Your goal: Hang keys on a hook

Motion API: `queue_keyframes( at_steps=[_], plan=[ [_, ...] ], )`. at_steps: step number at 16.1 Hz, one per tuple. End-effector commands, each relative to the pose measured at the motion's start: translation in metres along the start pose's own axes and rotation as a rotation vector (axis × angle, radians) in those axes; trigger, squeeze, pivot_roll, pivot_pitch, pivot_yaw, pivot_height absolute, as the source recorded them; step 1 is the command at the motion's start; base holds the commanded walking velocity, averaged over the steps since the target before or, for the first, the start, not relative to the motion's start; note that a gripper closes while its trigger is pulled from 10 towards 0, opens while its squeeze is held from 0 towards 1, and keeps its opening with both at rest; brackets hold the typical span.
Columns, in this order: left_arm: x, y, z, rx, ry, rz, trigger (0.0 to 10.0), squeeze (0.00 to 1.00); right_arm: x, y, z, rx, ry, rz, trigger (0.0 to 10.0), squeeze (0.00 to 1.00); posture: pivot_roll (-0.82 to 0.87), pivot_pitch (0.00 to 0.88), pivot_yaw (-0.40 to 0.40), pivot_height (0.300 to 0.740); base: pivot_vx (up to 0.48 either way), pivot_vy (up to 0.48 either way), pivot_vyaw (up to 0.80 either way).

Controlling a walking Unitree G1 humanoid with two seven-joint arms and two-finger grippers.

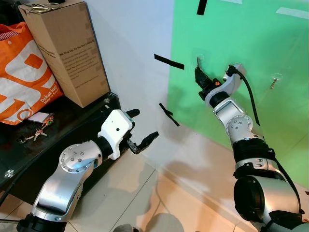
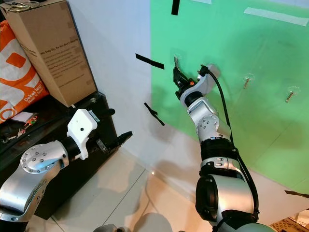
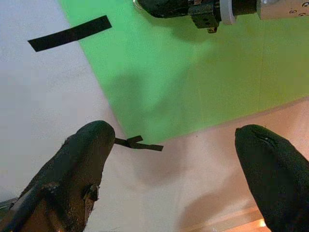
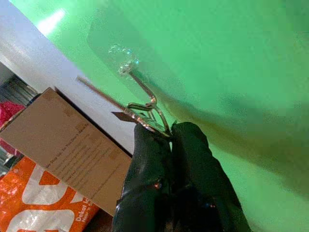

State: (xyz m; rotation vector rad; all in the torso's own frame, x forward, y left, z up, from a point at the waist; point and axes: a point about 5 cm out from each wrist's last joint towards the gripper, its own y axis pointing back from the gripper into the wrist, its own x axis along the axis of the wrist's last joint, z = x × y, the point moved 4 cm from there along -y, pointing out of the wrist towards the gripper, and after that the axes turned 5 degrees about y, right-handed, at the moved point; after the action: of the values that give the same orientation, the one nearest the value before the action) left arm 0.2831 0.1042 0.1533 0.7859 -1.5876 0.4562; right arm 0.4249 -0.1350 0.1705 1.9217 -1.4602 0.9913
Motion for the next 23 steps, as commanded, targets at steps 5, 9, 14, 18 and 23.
queue_keyframes(
  at_steps=[5, 9, 14, 18, 23],
  plan=[
    [0.002, 0.001, 0.001, -0.007, -0.014, -0.002, 10.0, 0.35, -0.001, 0.001, 0.004, -0.022, 0.024, -0.002, 10.0, 0.0, 0.08, 0.0, 0.053, 0.74, 0.0, 0.0, 0.0],
    [0.002, 0.001, 0.0, -0.005, -0.015, 0.0, 10.0, 0.34, 0.0, 0.0, 0.004, -0.022, 0.029, 0.0, 10.0, 1.0, 0.08, 0.0, 0.052, 0.74, 0.0, 0.0, 0.0],
    [0.003, 0.0, 0.0, -0.005, -0.015, 0.002, 10.0, 0.35, 0.0, 0.0, 0.004, -0.024, 0.036, 0.003, 10.0, 1.0, 0.08, 0.0, 0.052, 0.74, 0.0, 0.0, 0.0],
    [0.003, -0.001, 0.0, -0.004, -0.014, 0.003, 10.0, 0.35, -0.006, 0.003, 0.007, -0.034, 0.035, -0.005, 10.0, 1.0, 0.08, 0.0, 0.051, 0.74, 0.0, 0.0, 0.0],
    [0.002, -0.003, 0.0, -0.002, -0.01, 0.004, 10.0, 0.35, -0.034, 0.021, 0.02, -0.08, 0.025, -0.054, 10.0, 1.0, 0.07, 0.0, 0.054, 0.74, 0.0, 0.0, 0.0]
  ],
)
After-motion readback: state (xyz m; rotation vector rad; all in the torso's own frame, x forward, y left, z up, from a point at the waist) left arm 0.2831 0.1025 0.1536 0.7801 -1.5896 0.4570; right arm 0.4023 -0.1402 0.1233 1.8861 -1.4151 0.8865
